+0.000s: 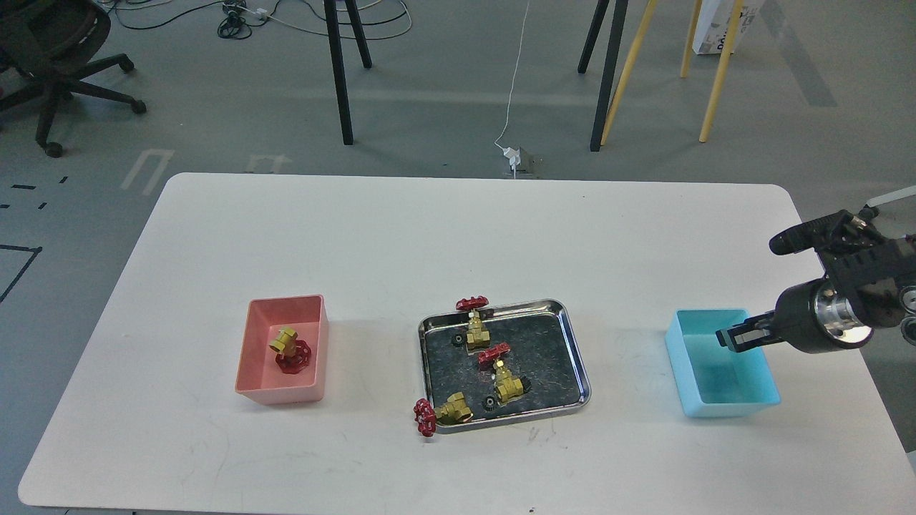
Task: Place valve in pink box and gear in blue box
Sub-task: 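Release the gear and raise the right arm away from the table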
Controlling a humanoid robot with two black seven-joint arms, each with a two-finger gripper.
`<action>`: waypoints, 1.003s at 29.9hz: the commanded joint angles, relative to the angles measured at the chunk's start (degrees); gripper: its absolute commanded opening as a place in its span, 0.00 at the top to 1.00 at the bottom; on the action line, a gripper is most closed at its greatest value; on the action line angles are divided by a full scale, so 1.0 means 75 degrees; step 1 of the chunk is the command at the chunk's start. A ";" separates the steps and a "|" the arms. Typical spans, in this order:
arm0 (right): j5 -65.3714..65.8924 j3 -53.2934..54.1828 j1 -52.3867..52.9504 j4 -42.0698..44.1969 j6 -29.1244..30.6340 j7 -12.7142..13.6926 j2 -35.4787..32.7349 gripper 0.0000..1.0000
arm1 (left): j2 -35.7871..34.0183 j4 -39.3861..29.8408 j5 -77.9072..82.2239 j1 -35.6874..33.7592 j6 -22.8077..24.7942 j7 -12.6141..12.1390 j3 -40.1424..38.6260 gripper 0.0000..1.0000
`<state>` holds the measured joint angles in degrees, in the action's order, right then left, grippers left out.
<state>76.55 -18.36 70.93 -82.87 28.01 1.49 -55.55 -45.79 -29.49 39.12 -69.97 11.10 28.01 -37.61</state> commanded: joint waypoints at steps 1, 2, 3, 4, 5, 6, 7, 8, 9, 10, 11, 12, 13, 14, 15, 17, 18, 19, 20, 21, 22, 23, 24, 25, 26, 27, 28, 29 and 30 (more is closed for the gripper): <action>0.0011 0.0128 -0.0163 0.0046 -0.0001 0.0012 -0.0011 0.67 | 0.0000 -0.0006 -0.0001 -0.0033 0.0019 -0.0001 -0.0001 0.00; 0.0011 0.0140 -0.0245 0.0081 -0.0001 0.0012 0.0001 0.53 | 0.0000 -0.0006 -0.0001 -0.0045 0.0020 -0.0001 -0.0001 0.00; 0.0000 0.0163 -0.0339 0.0139 -0.0001 0.0012 0.0024 0.39 | 0.0000 -0.0006 -0.0001 -0.0045 0.0020 -0.0001 -0.0001 0.00; -0.0012 0.0210 -0.0409 0.0186 -0.0001 0.0012 0.0036 0.28 | 0.0000 -0.0006 -0.0001 -0.0045 0.0031 -0.0001 -0.0001 0.00; -0.0024 0.0245 -0.0480 0.0221 -0.0001 0.0012 0.0048 0.20 | 0.0000 -0.0006 0.0011 -0.0033 0.0031 -0.0001 -0.0001 0.00; -0.0070 0.0303 -0.0585 0.0268 -0.0001 0.0012 0.0059 0.19 | 0.0000 -0.0029 0.0011 -0.0033 0.0031 -0.0001 -0.0001 0.00; -0.0094 0.0397 -0.0690 0.0292 -0.0001 0.0012 0.0083 0.17 | 0.0000 -0.0053 0.0011 -0.0033 0.0031 -0.0001 0.0011 0.00; -0.0117 0.0514 -0.0773 0.0303 -0.0001 0.0012 0.0083 0.14 | 0.0000 -0.0053 0.0011 -0.0033 0.0031 -0.0001 0.0057 0.00; -0.0141 0.0689 -0.0855 0.0304 -0.0001 0.0012 0.0095 0.11 | 0.0000 -0.0064 0.0011 -0.0057 0.0031 -0.0001 0.0139 0.00; -0.0176 0.0923 -0.0902 0.0315 -0.0001 0.0012 0.0095 0.10 | 0.0000 -0.0065 0.0011 -0.0092 0.0031 -0.0001 0.0256 0.00; -0.0234 0.1192 -0.0914 0.0350 -0.0001 0.0012 0.0095 0.10 | 0.0012 -0.0065 0.0011 -0.0138 0.0031 -0.0001 0.0350 0.00; -0.0443 0.1577 -0.0914 0.0408 -0.0001 0.0012 0.0106 0.09 | 0.0012 -0.0076 0.0011 -0.0232 0.0043 -0.0001 0.0443 0.00; -0.0782 0.1964 -0.0914 0.0467 -0.0001 0.0012 0.0106 0.08 | 0.0023 -0.0076 0.0011 -0.0314 0.0043 -0.0001 0.0537 0.00; -0.1342 0.2525 -0.0914 0.0560 -0.0001 0.0024 0.0118 0.07 | 0.0093 -0.0076 -0.0001 -0.0431 0.0043 -0.0001 0.0643 0.00; -0.1986 0.3215 -0.0914 0.0689 -0.0001 0.0059 0.0141 0.06 | 0.0256 -0.0076 -0.0001 -0.0559 0.0066 -0.0228 0.0725 0.00; -0.3147 0.4399 -0.0914 0.1226 -0.0001 0.0187 0.0374 0.06 | 0.0608 -0.0076 -0.0036 -0.0829 0.0276 -0.0987 0.0761 0.00; -0.3640 0.4986 -0.0902 0.1601 -0.0001 0.0234 0.0620 0.06 | 0.0876 -0.0076 -0.0059 -0.0946 0.0382 -0.1409 0.0749 0.00; -0.4004 0.5467 -0.0891 0.1894 -0.0001 0.0235 0.0877 0.06 | 0.1146 -0.0065 -0.0060 -0.1005 0.0418 -0.1657 0.0749 0.00; -0.4368 0.5971 -0.0867 0.2211 -0.0001 0.0235 0.1182 0.06 | 0.1497 -0.0076 -0.0060 -0.1018 0.0430 -0.1799 0.0761 0.00; -0.4673 0.6405 -0.0844 0.2562 -0.0001 0.0235 0.1428 0.06 | 0.1837 -0.0065 -0.0060 -0.1006 0.0441 -0.1858 0.0784 0.00; -0.4908 0.6711 -0.0809 0.2937 -0.0460 0.0246 0.1639 0.06 | 0.2118 -0.0065 -0.0060 -0.1006 0.0441 -0.1905 0.0819 0.00; -0.5119 0.7004 -0.0774 0.3416 -0.1010 0.0258 0.1874 0.06 | 0.2376 -0.0065 -0.0060 -0.0983 0.0453 -0.1917 0.0843 0.00; -0.5284 0.7146 -0.0681 0.3850 -0.1503 0.0305 0.2131 0.06 | 0.2588 -0.0065 -0.0060 -0.0971 0.0465 -0.1952 0.0889 0.00; -0.5483 0.7217 -0.0436 0.4342 -0.2100 0.0433 0.2517 0.06 | 0.2799 -0.0065 -0.0094 -0.1006 0.0476 -0.2011 0.0936 0.00; -0.5659 0.7195 -0.0167 0.4799 -0.2709 0.0620 0.3031 0.06 | 0.2987 -0.0065 -0.0106 -0.1018 0.0477 -0.2093 0.0948 0.00; -0.5800 0.7171 0.0033 0.5186 -0.3225 0.0853 0.3465 0.06 | 0.3139 -0.0065 -0.0118 -0.1029 0.0477 -0.2186 0.0937 0.00; -0.5975 0.7148 0.0174 0.5596 -0.3857 0.1181 0.3945 0.06 | 0.3315 -0.0065 -0.0211 -0.1053 0.0488 -0.2292 0.0867 0.00; -0.6116 0.7113 0.0234 0.5902 -0.4385 0.1474 0.4252 0.05 | 0.3456 -0.0065 -0.0340 -0.1099 0.0477 -0.2374 0.0913 0.00; -0.6222 0.7124 0.0223 0.6137 -0.4866 0.1697 0.4487 0.03 | 0.3573 -0.0065 -0.0492 -0.1146 0.0477 -0.2456 0.0948 0.00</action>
<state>32.60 35.21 71.15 -43.14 1.93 9.23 -28.36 -22.02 -30.00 37.70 -77.84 14.70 11.37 -30.75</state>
